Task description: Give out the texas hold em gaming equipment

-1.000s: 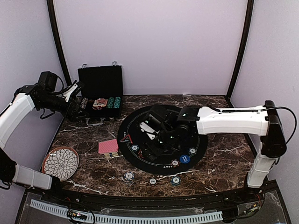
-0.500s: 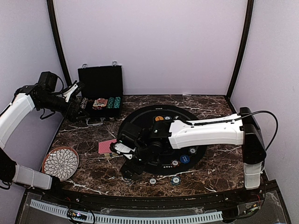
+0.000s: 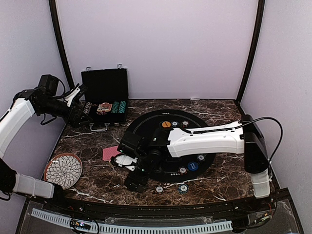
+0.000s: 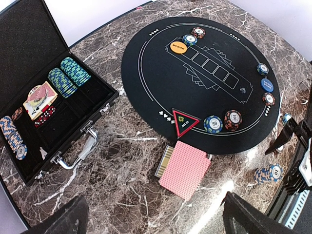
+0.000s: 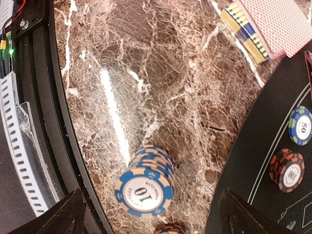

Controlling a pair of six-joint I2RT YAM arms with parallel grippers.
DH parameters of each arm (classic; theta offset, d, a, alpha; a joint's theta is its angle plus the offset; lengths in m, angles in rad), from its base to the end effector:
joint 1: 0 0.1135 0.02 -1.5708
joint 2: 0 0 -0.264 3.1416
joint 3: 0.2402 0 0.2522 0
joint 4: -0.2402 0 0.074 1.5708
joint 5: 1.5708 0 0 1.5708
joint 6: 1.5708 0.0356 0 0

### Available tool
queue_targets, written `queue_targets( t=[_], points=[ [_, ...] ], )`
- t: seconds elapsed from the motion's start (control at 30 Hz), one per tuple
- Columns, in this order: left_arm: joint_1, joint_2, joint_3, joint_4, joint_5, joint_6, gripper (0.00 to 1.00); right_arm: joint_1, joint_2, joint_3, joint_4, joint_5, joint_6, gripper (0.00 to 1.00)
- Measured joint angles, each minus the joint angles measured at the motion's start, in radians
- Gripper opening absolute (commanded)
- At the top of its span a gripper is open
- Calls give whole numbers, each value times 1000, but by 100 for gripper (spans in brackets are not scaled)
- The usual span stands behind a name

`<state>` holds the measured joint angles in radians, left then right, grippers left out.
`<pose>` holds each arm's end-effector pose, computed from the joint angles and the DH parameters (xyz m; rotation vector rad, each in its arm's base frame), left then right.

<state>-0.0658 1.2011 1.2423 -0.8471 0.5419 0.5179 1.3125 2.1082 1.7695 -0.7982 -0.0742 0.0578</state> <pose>0.2375 -0.0341 0.3543 0.8901 2.0871 -0.4072 0.1129 0.4378 0.2161 -1.6703 2.2644 0.4733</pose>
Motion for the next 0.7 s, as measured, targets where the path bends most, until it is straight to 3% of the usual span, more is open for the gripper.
queue_targets(
  t=[0.7],
  points=[
    [0, -10, -2, -1, -3, 7, 99, 24, 94, 61, -37, 12, -44, 73]
  ],
)
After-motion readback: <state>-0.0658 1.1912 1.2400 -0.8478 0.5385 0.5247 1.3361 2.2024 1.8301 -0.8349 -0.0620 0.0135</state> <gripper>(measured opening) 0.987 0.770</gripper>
